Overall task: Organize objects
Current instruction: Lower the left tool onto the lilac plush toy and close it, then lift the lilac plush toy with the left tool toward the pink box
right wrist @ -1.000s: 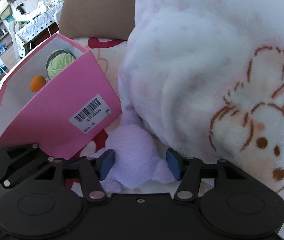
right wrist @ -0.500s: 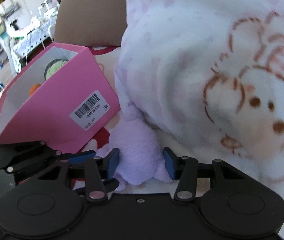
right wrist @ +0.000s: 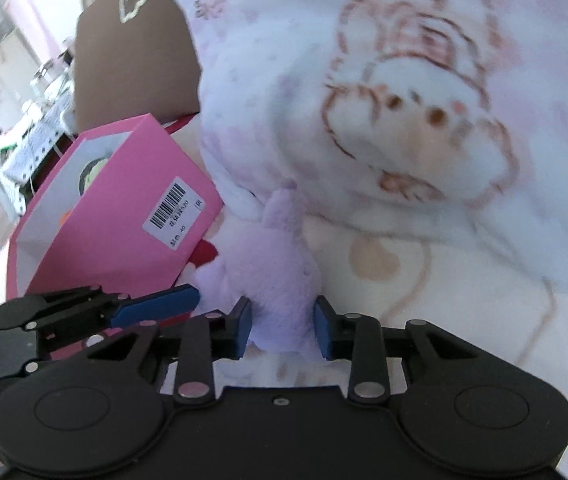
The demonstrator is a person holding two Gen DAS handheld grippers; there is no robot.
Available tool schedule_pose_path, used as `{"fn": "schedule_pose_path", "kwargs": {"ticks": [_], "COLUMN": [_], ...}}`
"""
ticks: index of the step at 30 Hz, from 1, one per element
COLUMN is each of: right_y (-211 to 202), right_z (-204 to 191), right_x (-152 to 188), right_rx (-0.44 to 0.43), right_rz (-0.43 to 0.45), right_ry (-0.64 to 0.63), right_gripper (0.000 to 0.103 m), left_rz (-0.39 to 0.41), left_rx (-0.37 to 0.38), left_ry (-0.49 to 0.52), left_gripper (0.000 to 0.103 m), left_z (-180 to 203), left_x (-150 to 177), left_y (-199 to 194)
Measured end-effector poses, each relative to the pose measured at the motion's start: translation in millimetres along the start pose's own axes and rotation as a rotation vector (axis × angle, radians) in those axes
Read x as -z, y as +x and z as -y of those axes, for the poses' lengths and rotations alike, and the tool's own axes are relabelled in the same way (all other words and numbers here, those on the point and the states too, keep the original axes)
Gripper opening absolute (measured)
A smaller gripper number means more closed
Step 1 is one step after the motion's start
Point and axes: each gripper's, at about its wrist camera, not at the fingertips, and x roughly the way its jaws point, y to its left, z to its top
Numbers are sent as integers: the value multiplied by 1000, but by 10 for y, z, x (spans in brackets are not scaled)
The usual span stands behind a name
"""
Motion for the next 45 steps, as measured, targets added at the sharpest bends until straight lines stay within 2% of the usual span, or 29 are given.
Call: {"fn": "schedule_pose_path", "kwargs": {"ticks": [4, 9, 12, 15, 22, 27, 30, 31, 34, 39, 45], "right_y": [-118, -337, -447, -611, -855, -914, -917, -909, -886, -895, -828], "right_z": [74, 168, 227, 319, 418, 328, 144, 131, 222, 276, 196], "right_x": [158, 326, 434, 622, 959, 1035, 1106, 1151, 1223, 1175, 1189], "right_rx": [19, 34, 51, 26, 53, 121, 259, 273, 227, 206, 237], "right_rz": [28, 40, 2, 21, 48, 89, 204, 242, 297, 300, 269], "right_ry": [71, 161, 234, 303, 384, 311, 118, 94, 147, 128, 70], "right_gripper": [36, 35, 34, 33, 32, 32, 32, 32, 36, 39, 42], "left_rz": [3, -19, -29, -55, -130, -152, -149, -154, -188, -203, -240], "left_rx": [-9, 49, 83, 76, 185, 228, 239, 236, 231, 286, 295], "left_ry": [8, 4, 13, 42, -14, 7, -7, -17, -49, -132, -114], "left_gripper": [27, 27, 27, 27, 29, 30, 30, 30, 28, 27, 25], "left_z": [102, 176, 240, 361, 417, 517, 533, 524, 472, 363, 403], "left_x": [3, -5, 11, 41, 65, 126, 135, 133, 128, 74, -1], "left_y": [5, -63, -108, -88, -104, -103, -49, -22, 89, 151, 237]}}
